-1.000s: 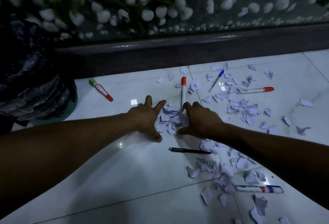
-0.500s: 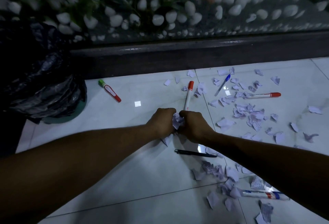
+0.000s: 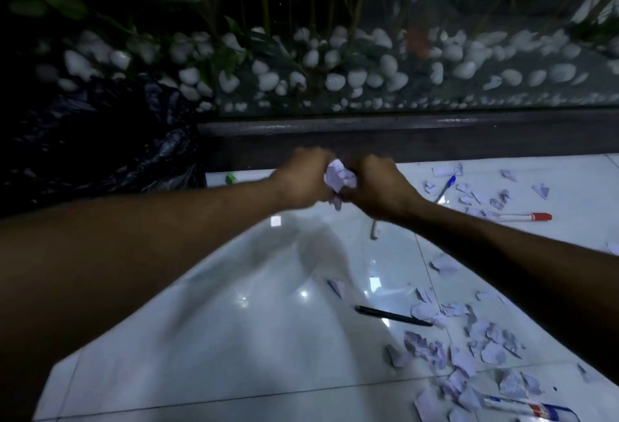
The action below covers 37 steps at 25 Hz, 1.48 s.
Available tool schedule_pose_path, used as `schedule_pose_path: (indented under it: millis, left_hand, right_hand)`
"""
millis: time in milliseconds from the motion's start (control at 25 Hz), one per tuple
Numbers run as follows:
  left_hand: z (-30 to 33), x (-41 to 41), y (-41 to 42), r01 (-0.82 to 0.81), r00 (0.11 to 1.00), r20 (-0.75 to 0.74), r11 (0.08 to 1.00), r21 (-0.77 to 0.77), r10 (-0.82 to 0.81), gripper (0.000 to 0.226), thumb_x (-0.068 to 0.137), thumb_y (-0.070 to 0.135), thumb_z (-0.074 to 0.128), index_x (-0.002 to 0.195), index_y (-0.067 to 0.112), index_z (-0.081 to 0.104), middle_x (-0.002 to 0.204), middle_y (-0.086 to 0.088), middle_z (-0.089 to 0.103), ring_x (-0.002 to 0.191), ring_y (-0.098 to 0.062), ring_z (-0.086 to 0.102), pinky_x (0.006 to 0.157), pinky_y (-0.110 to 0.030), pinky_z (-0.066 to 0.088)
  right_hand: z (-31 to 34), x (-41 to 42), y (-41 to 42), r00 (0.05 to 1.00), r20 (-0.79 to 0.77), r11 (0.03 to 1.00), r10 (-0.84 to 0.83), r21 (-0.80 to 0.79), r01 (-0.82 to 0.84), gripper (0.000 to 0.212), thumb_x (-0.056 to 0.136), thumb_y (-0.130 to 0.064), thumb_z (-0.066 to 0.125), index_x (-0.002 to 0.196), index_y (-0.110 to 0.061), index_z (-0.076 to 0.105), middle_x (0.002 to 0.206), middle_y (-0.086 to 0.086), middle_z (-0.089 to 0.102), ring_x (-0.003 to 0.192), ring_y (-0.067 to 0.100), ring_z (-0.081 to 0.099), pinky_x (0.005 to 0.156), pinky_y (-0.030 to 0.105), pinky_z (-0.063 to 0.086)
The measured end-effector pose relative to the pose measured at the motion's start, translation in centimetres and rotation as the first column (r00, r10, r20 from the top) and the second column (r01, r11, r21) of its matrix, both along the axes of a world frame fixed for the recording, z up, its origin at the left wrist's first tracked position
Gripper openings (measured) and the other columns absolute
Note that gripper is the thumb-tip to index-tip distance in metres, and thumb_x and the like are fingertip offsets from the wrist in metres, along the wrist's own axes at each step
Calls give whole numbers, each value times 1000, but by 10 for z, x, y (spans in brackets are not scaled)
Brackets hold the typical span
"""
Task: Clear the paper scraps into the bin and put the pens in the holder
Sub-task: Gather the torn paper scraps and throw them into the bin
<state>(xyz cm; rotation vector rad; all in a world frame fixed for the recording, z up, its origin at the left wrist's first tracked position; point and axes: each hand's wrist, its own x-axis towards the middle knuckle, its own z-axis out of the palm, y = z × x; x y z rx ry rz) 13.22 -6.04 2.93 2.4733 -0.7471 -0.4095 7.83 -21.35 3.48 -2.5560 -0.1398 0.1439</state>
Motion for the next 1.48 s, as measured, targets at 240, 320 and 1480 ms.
schedule_pose_path:
  millis: [240, 320, 1480]
  left_hand:
    - [86, 34, 93, -198, 965, 126, 954, -226, 231, 15, 70, 14, 76, 80, 17, 66, 81, -8, 69, 78, -10, 58, 65, -24, 43]
    - [102, 39, 132, -265, 951, 80, 918, -295, 300, 24, 63, 19, 72, 85, 9, 70, 86, -16, 73, 78, -14, 60, 68, -30, 48]
    - [96, -3, 98, -35, 991, 132, 961, 275, -2, 65, 88, 47, 67, 141, 16, 46, 140, -10, 48, 121, -26, 50, 92, -34, 45]
  right_hand:
    - [83, 61, 87, 971, 239, 999, 6, 36, -15, 37, 84, -45, 64, 70, -11, 62, 53, -3, 55, 50, 1, 53, 41, 8, 36]
    - [92, 87, 127, 964, 268, 999, 9, 28, -18, 45, 83, -49, 65, 77, -5, 65, 60, 6, 61, 59, 13, 63, 48, 20, 45]
    - [116, -21, 31, 989, -58, 828, 136, -541, -146, 64, 84, -42, 72, 140, -24, 47, 139, 10, 55, 121, 30, 56, 97, 36, 48]
